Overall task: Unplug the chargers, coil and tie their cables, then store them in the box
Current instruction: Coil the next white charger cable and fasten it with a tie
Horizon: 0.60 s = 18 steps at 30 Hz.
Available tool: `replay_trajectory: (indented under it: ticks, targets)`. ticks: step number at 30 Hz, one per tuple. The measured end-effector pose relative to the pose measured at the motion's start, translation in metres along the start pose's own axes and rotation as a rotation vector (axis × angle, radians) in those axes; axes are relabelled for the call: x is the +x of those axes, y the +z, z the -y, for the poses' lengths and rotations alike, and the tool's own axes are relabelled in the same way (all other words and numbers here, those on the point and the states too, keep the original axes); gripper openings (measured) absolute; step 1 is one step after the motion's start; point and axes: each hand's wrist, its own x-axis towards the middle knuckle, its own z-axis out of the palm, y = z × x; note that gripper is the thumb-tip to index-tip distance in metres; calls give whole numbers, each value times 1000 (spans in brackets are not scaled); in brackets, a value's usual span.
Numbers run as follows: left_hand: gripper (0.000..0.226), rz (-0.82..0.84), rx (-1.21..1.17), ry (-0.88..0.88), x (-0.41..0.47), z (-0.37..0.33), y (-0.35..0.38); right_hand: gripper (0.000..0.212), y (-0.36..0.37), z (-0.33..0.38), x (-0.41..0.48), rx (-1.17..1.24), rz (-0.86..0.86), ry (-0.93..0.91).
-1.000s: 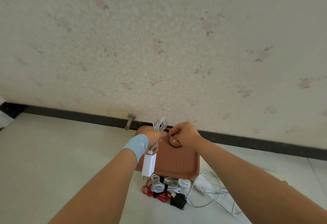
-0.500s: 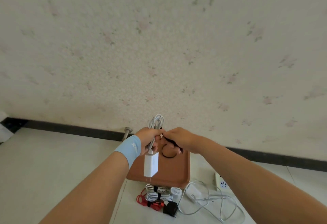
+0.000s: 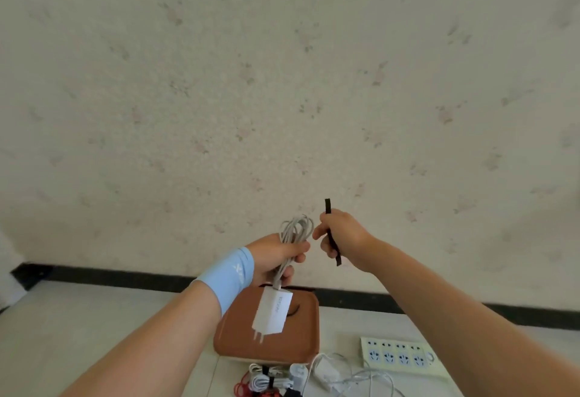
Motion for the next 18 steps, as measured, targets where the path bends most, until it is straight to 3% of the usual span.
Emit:
replay_trajectory:
  ticks: [3,6,8,12,18]
  targets:
    - [14,89,179,63,-15,-13,24,36,-6,16,-31,48,35,-45]
    - [14,88,293,74,-22,-20,48,48,-5,20,-43,-239,-116,-98]
    - [17,83,336,56,-23,-24,58,42,-5,18,-45,-362,-223,-109]
    - [25,26,472,58,-23,-28,63,20,-12,19,-47,-236,-215,-129]
    - [21,-87,399,180,-27,-42,62,22,-25,30,-49,-143,-239,-186]
